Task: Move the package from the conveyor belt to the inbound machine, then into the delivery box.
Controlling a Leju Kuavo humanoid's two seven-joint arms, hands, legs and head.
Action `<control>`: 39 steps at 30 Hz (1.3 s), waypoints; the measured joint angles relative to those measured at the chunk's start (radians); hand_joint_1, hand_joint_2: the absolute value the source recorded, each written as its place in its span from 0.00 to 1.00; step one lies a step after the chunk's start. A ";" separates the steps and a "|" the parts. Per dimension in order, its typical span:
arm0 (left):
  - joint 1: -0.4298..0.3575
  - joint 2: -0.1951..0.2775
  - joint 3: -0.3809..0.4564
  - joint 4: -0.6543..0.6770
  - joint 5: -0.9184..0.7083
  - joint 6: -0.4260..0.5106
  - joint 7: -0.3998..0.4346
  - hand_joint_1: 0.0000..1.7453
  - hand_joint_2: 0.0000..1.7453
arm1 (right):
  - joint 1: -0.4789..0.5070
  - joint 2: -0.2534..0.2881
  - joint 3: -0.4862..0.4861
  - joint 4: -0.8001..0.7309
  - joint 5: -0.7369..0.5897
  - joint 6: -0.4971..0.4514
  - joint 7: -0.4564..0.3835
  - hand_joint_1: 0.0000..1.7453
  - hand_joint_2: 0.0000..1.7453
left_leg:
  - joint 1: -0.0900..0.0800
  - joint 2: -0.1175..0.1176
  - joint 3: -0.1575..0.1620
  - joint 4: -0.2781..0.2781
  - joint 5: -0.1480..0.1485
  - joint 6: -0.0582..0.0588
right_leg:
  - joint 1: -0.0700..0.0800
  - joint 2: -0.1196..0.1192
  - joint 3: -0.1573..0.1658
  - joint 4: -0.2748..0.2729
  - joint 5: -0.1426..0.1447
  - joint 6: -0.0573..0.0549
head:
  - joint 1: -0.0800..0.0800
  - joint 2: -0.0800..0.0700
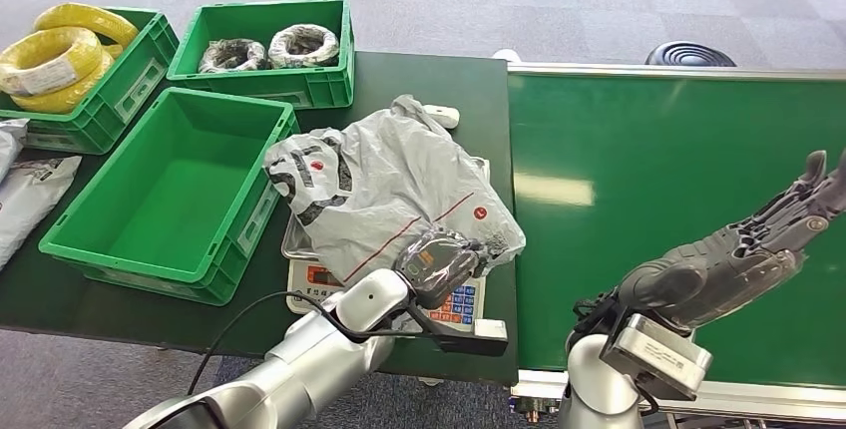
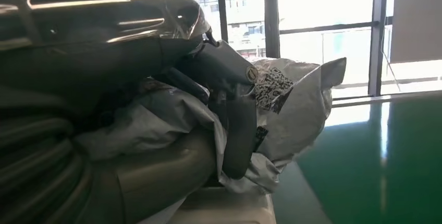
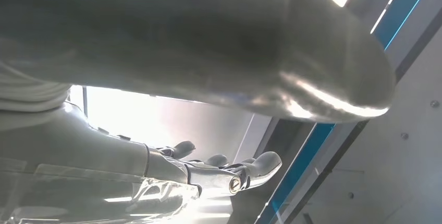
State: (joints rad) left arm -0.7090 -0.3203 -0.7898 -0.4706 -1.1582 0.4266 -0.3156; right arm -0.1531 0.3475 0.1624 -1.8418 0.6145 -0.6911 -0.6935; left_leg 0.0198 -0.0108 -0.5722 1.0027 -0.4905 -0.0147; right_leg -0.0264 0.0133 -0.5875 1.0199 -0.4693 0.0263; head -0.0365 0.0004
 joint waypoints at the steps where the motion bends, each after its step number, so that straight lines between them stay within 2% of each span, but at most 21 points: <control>1: 0.004 0.001 0.014 -0.013 0.041 0.013 -0.025 1.00 1.00 | 0.000 0.000 -0.001 0.001 0.001 0.000 0.000 0.00 0.00 | 0.000 0.000 0.000 0.000 0.000 0.000 | 0.000 0.000 0.000 0.000 0.000 0.000 | 0.000 0.000; 4: 0.025 0.011 0.093 -0.110 0.274 0.058 -0.129 1.00 1.00 | 0.001 0.000 -0.004 0.004 0.003 0.000 0.000 0.00 0.00 | 0.000 0.000 -0.001 0.000 0.000 0.000 | 0.000 0.000 -0.001 0.000 0.000 0.000 | 0.000 0.000; 6: 0.046 0.030 0.181 -0.246 0.500 0.077 -0.186 1.00 1.00 | 0.001 0.000 -0.008 0.004 0.003 0.000 0.000 0.00 0.00 | 0.000 0.001 -0.001 0.000 0.000 0.000 | 0.000 0.001 -0.002 0.000 0.000 0.000 | 0.000 0.000; 9: 0.065 0.075 0.329 -0.473 0.716 0.098 -0.206 1.00 1.00 | 0.002 0.000 -0.017 0.004 0.004 0.000 0.000 0.00 0.00 | 0.001 0.002 -0.001 0.000 0.000 0.000 | 0.001 0.002 -0.002 0.001 0.000 0.000 | 0.000 0.000; 11: 0.074 0.097 0.398 -0.574 0.746 0.104 -0.206 1.00 1.00 | 0.002 0.000 -0.023 0.003 0.004 0.000 0.000 0.00 0.00 | 0.001 0.001 -0.001 0.000 0.000 0.000 | 0.001 0.001 -0.002 0.001 0.000 0.000 | 0.000 0.000; 14: 0.091 0.115 0.455 -0.670 0.753 0.109 -0.207 0.99 1.00 | 0.002 0.000 -0.029 0.003 0.004 0.000 0.000 0.00 0.00 | 0.001 0.000 -0.001 0.000 0.000 0.000 | 0.001 0.001 -0.002 0.001 0.000 0.000 | 0.000 0.000; 22: 0.111 0.161 0.566 -0.773 0.794 0.195 -0.210 0.95 1.00 | 0.011 0.000 -0.041 -0.002 0.007 0.000 0.000 0.00 0.00 | 0.000 0.000 -0.001 0.000 0.000 0.000 | 0.000 0.001 -0.002 0.001 0.000 0.000 | 0.000 0.000; 25: 0.089 0.176 0.617 -0.762 0.713 0.243 -0.188 0.94 1.00 | 0.021 0.000 -0.047 -0.008 0.008 0.000 0.000 0.00 0.00 | 0.001 0.000 -0.001 0.000 0.000 -0.001 | 0.001 0.001 -0.002 0.001 0.000 0.000 | 0.000 0.000; 28: 0.035 0.179 0.696 -0.718 0.547 0.260 -0.172 0.92 1.00 | 0.026 0.000 -0.051 -0.012 0.007 0.000 0.000 0.00 0.00 | 0.001 0.000 -0.001 0.000 0.001 -0.001 | 0.001 0.001 -0.002 0.001 0.000 0.000 | 0.000 0.000; 32: -0.066 0.172 0.875 -0.631 0.231 0.262 -0.141 0.93 1.00 | 0.031 0.000 -0.056 -0.013 0.001 0.000 0.000 0.00 0.00 | 0.001 0.001 -0.001 0.000 0.001 -0.001 | 0.001 0.001 -0.002 0.001 0.000 -0.001 | 0.000 0.000; 36: -0.171 0.181 1.086 -0.542 -0.106 0.262 -0.035 0.93 1.00 | 0.032 0.000 -0.055 -0.012 -0.002 0.000 0.000 0.00 0.00 | 0.001 0.002 -0.001 0.000 0.001 -0.001 | 0.001 0.002 -0.003 0.002 0.001 -0.001 | 0.000 0.000; 39: -0.226 0.209 1.167 -0.472 -0.249 0.263 0.056 0.94 1.00 | 0.032 0.000 -0.055 -0.012 -0.003 0.000 0.000 0.00 0.00 | 0.001 0.002 -0.001 0.000 0.001 -0.001 | 0.001 0.002 -0.003 0.002 0.000 -0.001 | 0.000 0.000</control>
State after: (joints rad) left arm -0.9352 -0.1110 0.3770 -0.9430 -1.4072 0.6893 -0.2591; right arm -0.1212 0.3475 0.1072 -1.8540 0.6119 -0.6912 -0.6935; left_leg 0.0206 -0.0091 -0.5735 1.0026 -0.4894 -0.0155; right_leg -0.0256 0.0155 -0.5907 1.0219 -0.4689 0.0252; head -0.0365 0.0004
